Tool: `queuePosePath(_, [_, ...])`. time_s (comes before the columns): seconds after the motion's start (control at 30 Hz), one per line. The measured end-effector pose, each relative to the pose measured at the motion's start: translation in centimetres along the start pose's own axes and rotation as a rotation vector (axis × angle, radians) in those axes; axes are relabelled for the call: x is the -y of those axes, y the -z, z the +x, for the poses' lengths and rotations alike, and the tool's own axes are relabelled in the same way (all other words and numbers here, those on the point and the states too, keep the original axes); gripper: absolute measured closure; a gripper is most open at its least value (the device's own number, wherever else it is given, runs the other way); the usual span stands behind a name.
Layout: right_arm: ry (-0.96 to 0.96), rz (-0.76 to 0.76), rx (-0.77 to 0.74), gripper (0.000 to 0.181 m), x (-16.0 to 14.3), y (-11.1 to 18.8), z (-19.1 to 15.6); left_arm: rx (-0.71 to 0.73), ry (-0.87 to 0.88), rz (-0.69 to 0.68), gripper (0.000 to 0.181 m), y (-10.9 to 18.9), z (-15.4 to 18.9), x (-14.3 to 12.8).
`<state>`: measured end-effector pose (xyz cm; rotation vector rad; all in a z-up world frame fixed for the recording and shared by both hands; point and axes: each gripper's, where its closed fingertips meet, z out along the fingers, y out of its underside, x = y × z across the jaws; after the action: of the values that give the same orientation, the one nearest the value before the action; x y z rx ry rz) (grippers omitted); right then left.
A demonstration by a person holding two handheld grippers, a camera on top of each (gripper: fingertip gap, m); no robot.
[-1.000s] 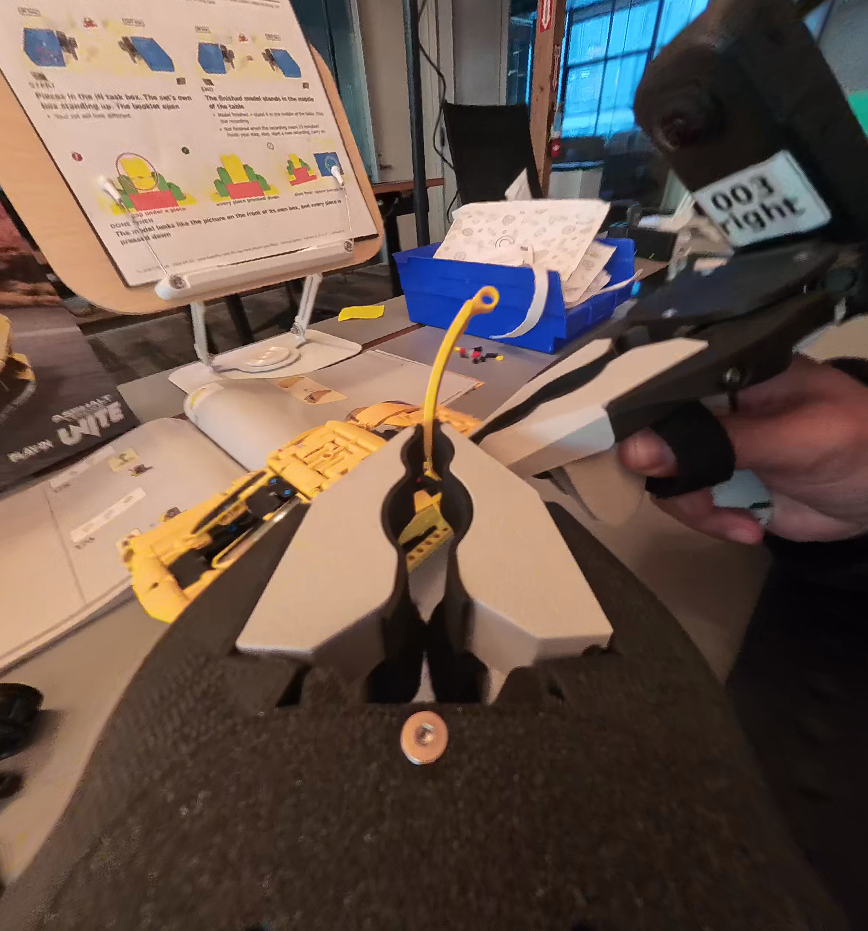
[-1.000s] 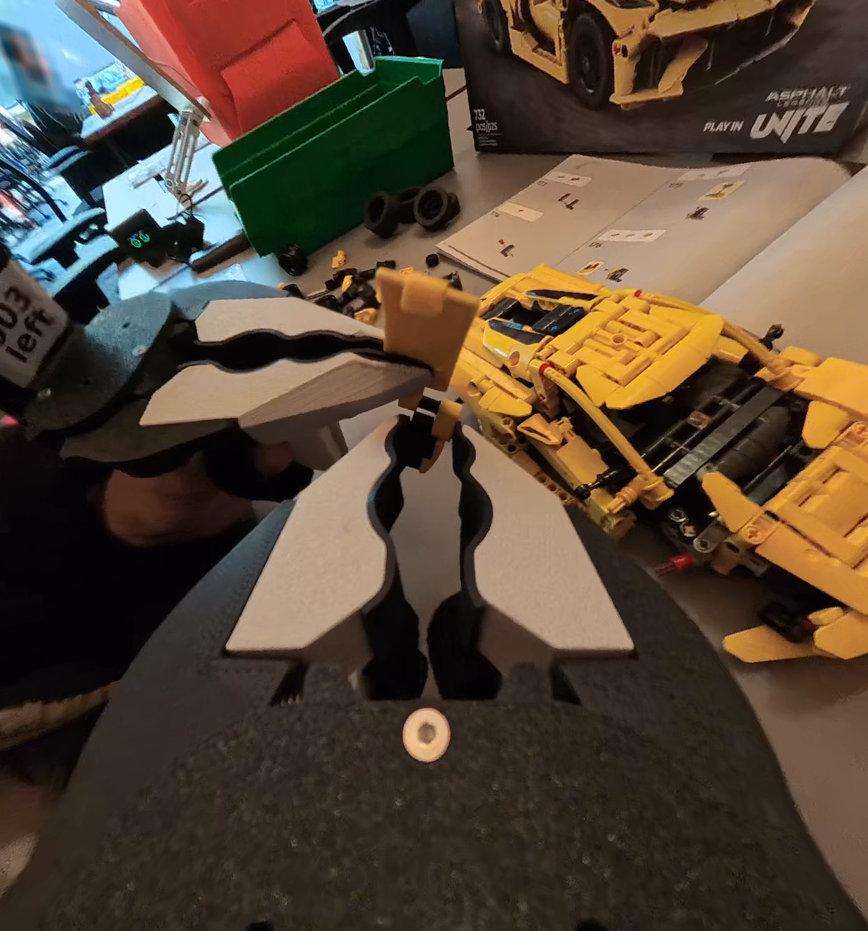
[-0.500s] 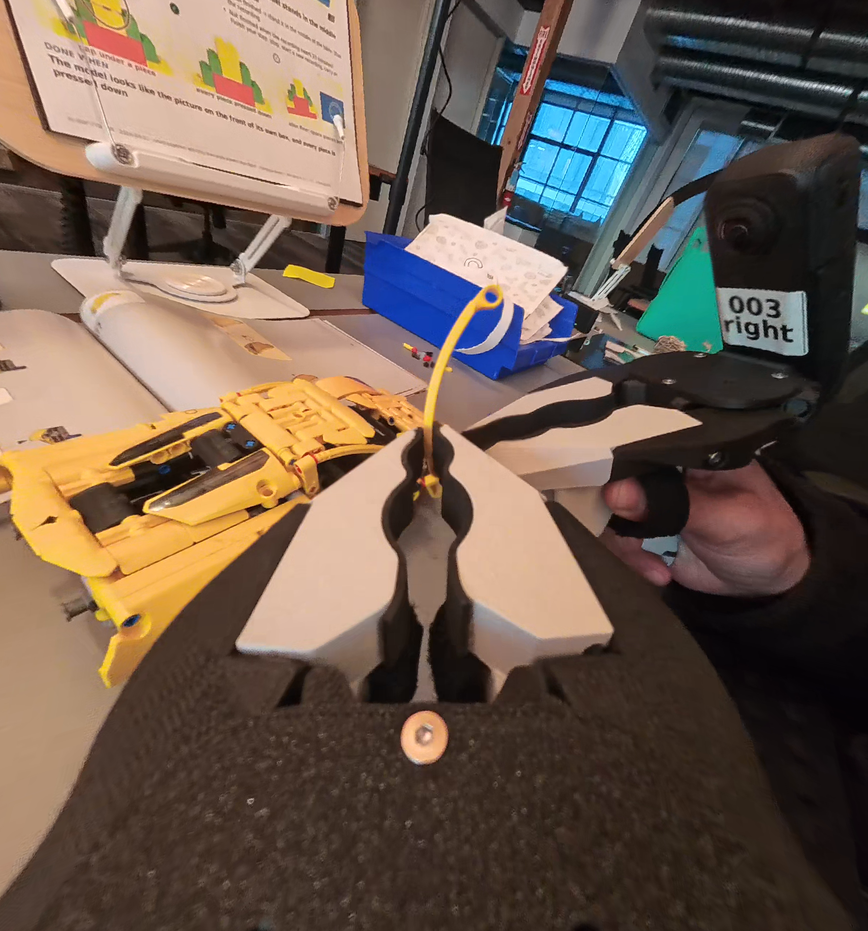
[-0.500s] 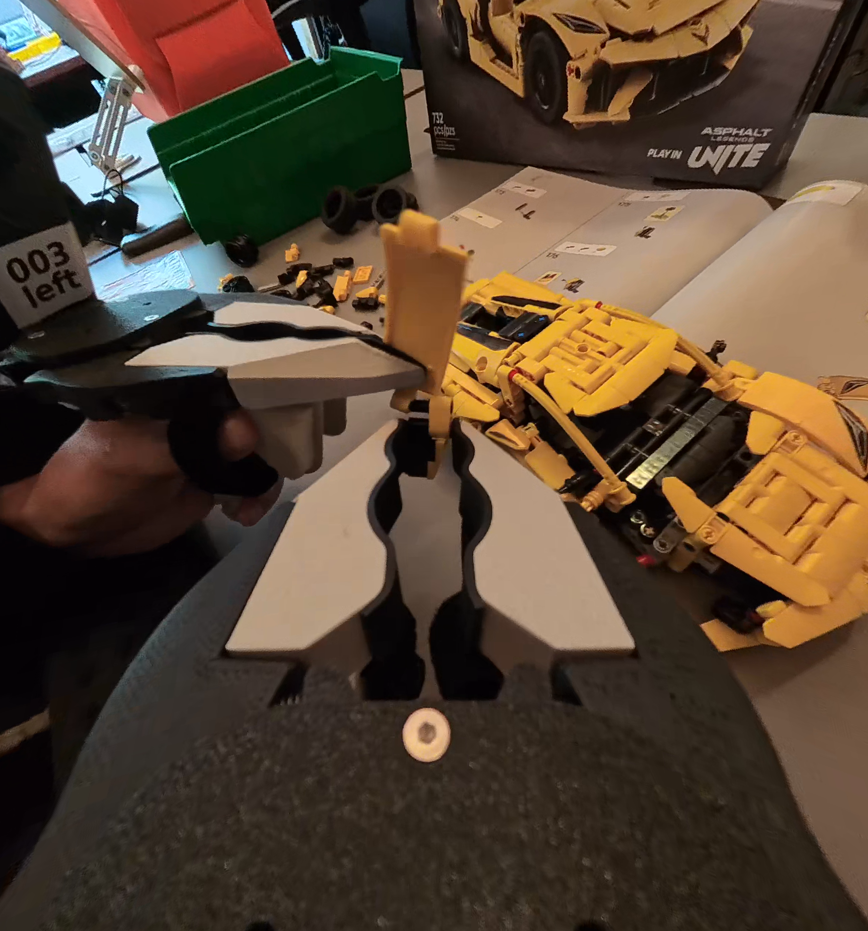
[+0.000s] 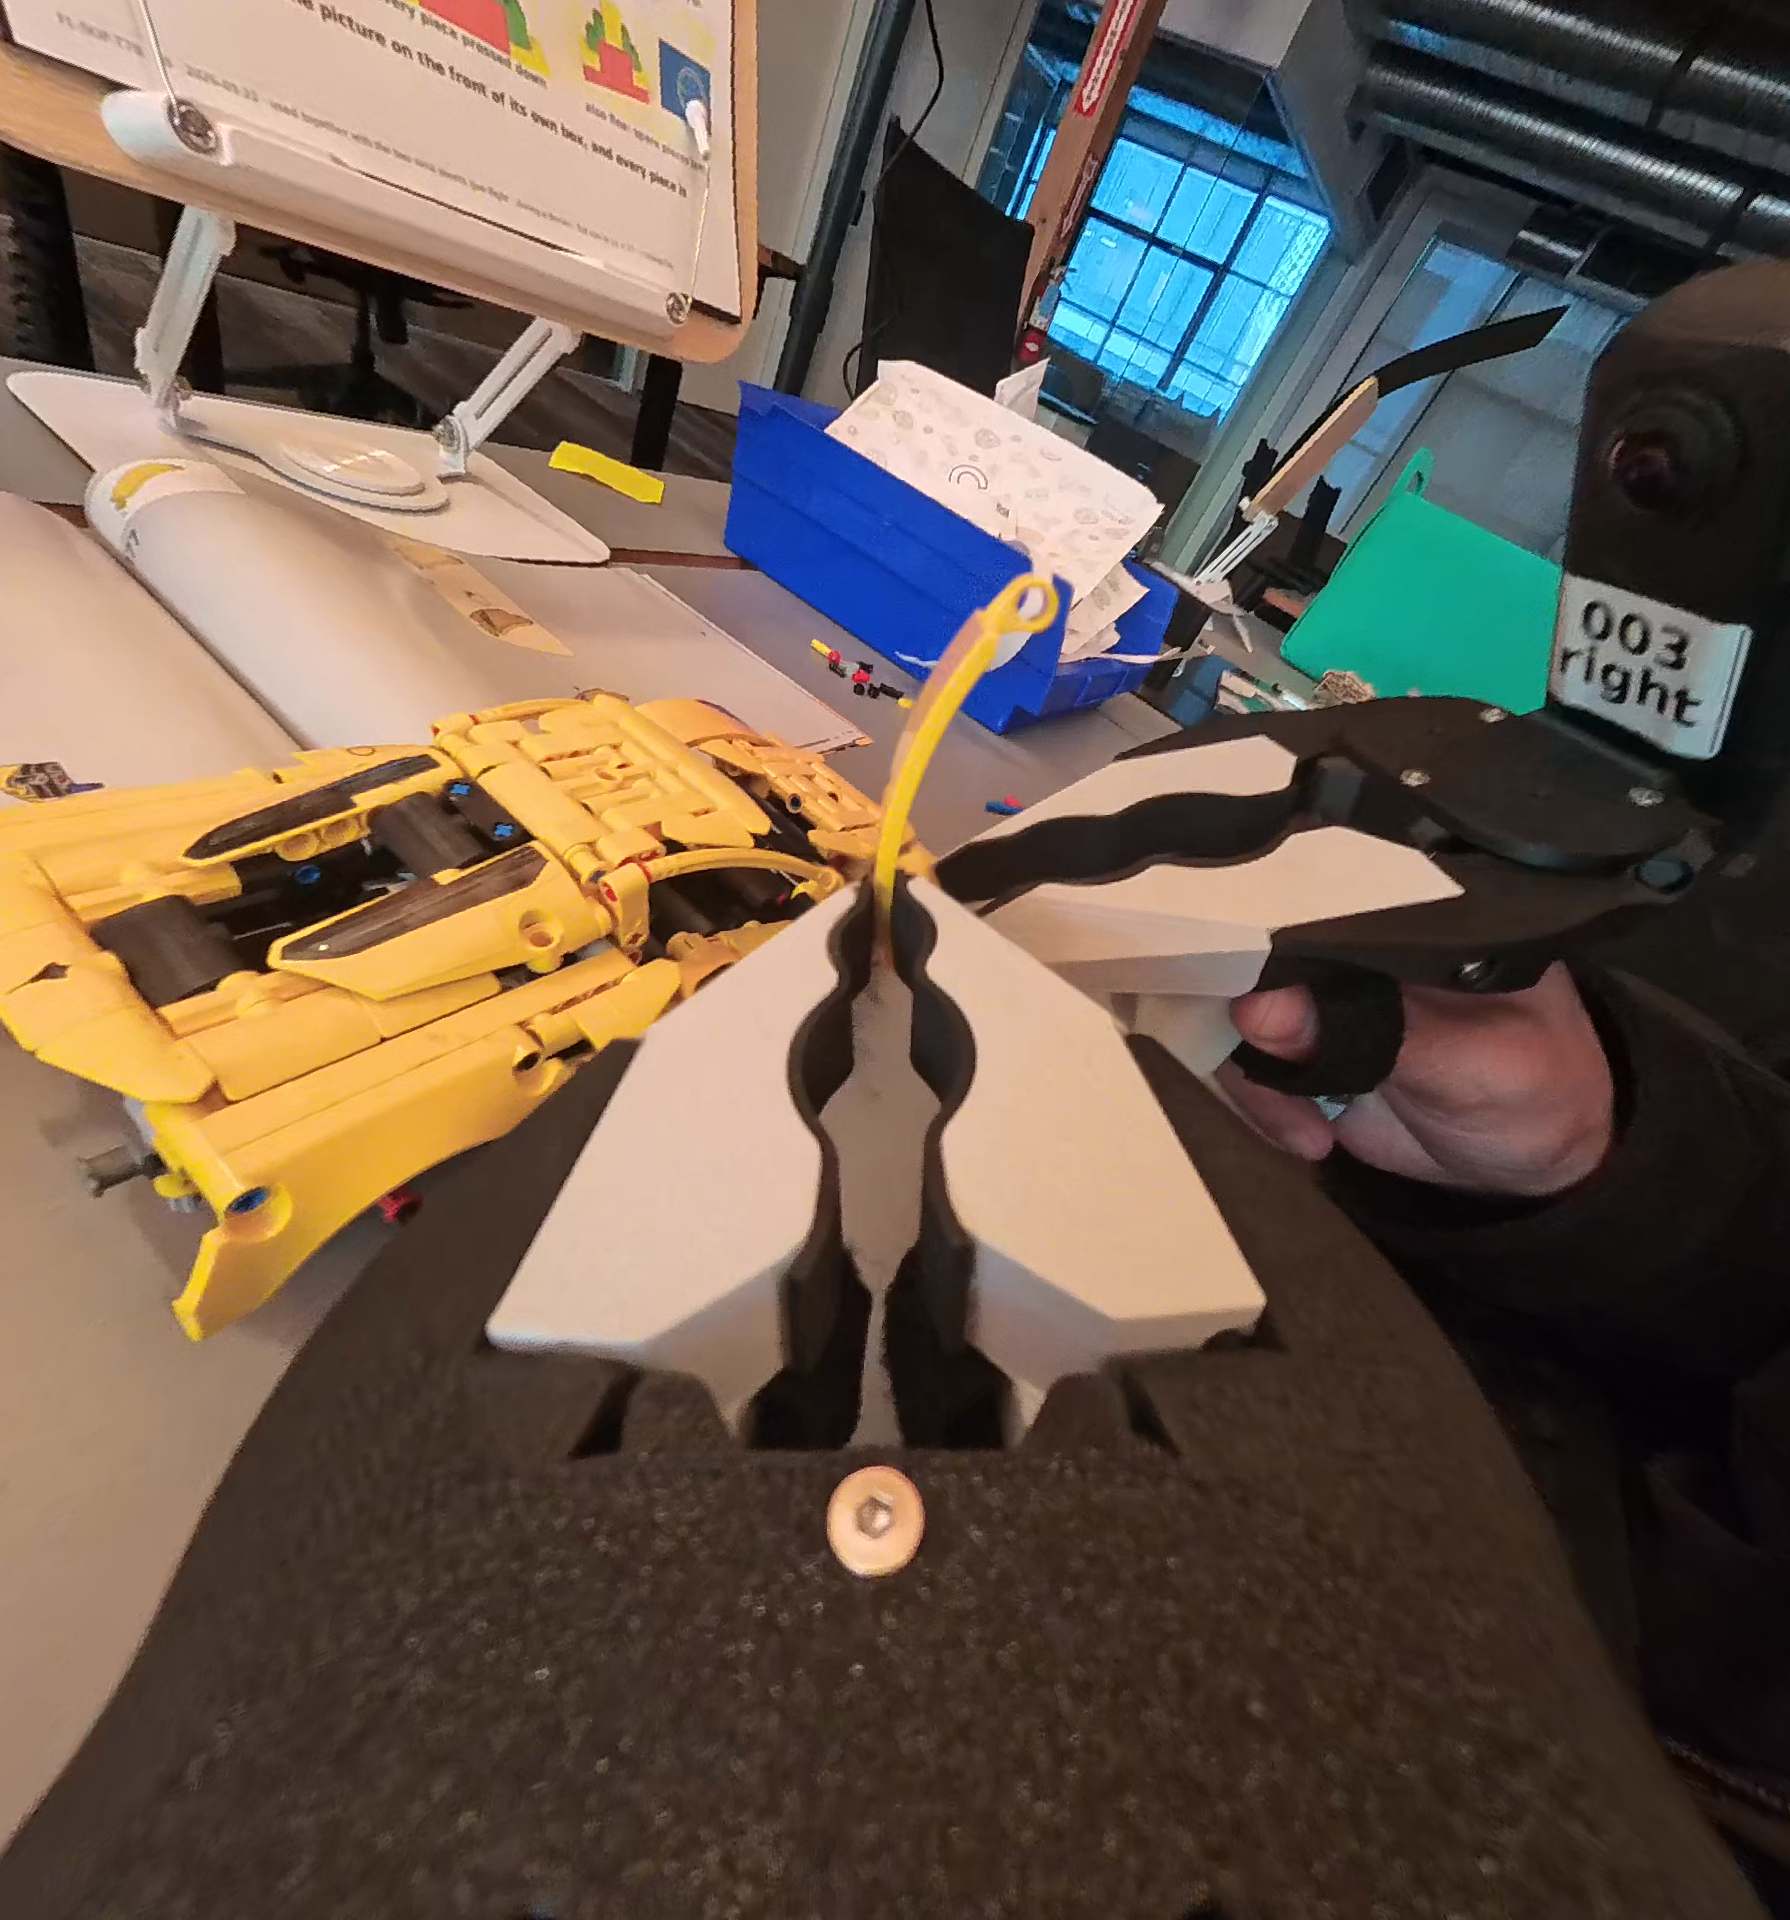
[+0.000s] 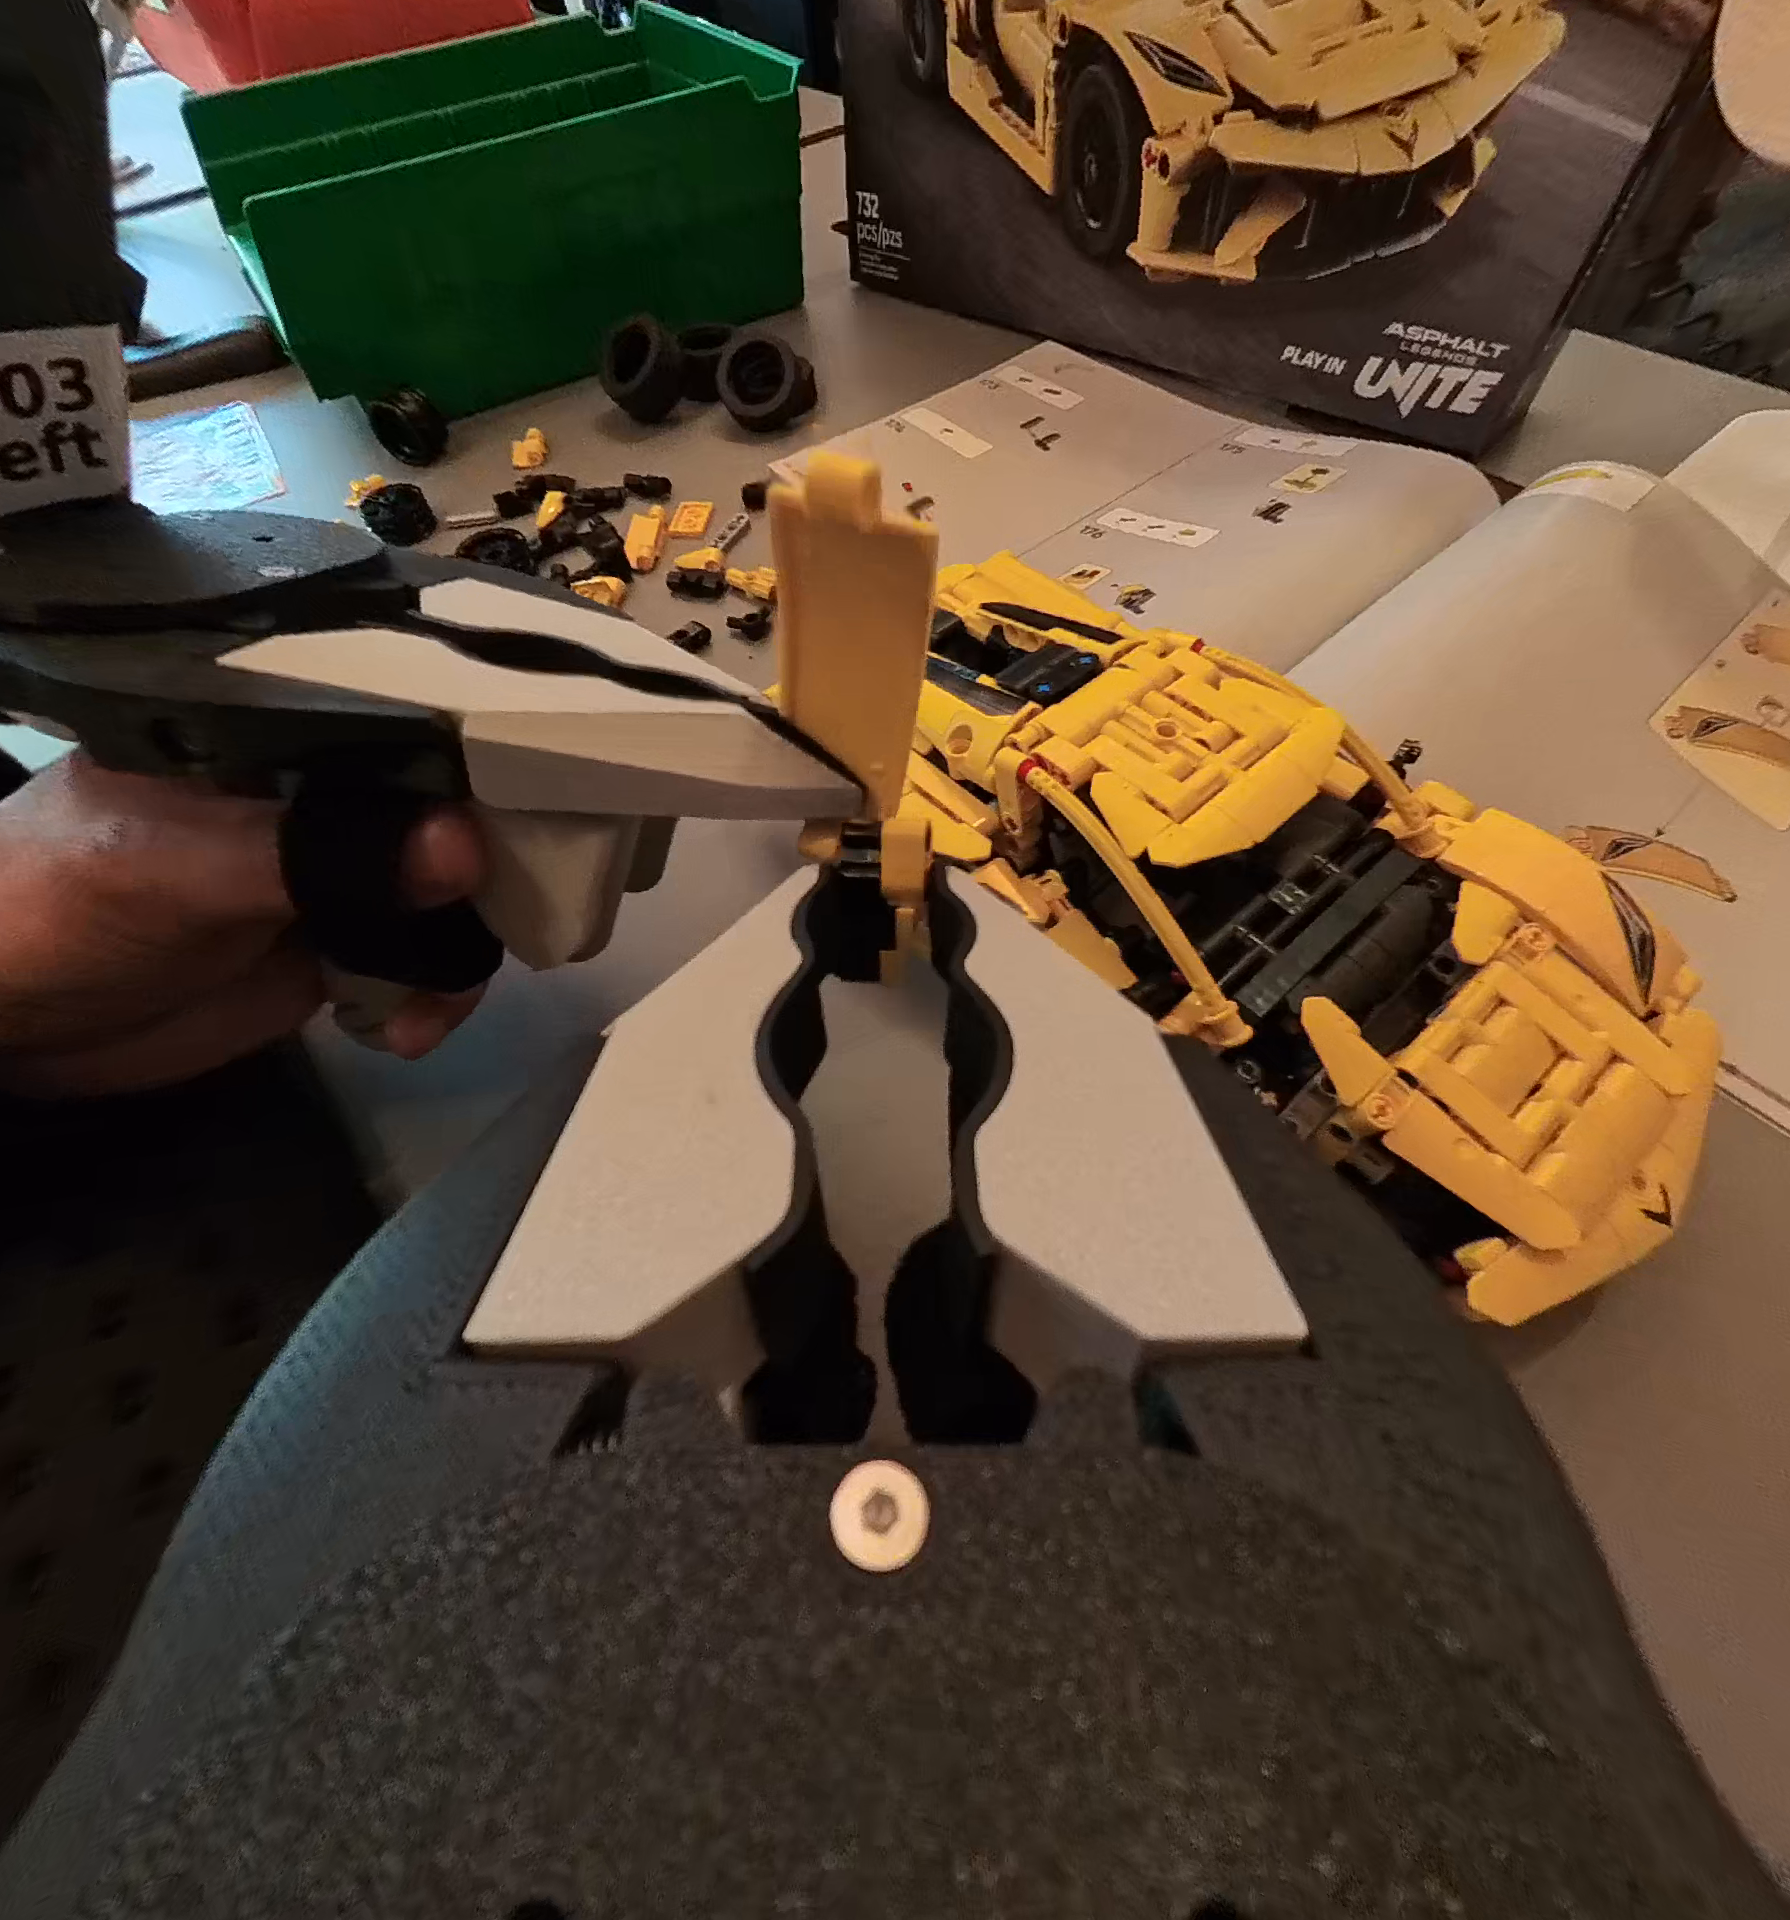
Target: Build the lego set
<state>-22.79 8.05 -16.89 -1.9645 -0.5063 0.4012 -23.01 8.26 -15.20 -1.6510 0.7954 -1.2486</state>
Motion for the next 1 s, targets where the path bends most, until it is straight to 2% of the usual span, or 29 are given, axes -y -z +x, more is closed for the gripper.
queuePosePath(0.13, [-0.035, 0.012, 0.018, 0.166, 0.3, 0.0, -0.1, 0.033, -0.026, 0.009, 0.179, -0.1, -0.1, 0.2])
queuePosePath(0.33, [-0.09, 0.044, 0.01, 0.166, 0.9, 0.2, 0.2, 0.042, -0.037, 0.133, 0.179, 0.4, 0.5, 2.3])
queuePosePath(0.4, [-0.122, 0.054, 0.067, 0.166, 1.2, 0.1, -0.7, 0.038, -0.056, 0.132, 0.179, 0.1, 0.9, 2.2])
queuePosePath(0.57, [-0.126, 0.098, 0.043, 0.166, 1.9, 0.7, -0.3, 0.054, -0.112, 0.16, 0.179, 0.1, 1.6, 2.7])
queuePosePath(0.83, [-0.107, 0.119, 0.045, 0.166, 2.3, 0.9, -0.8, 0.091, -0.086, 0.183, 0.179, 0.3, 0.8, 3.0])
queuePosePath(1.0, [-0.134, 0.126, 0.021, 0.166, 2.5, 1.2, 0.1, 0.076, -0.081, 0.201, 0.179, 0.4, 1.1, 3.3])
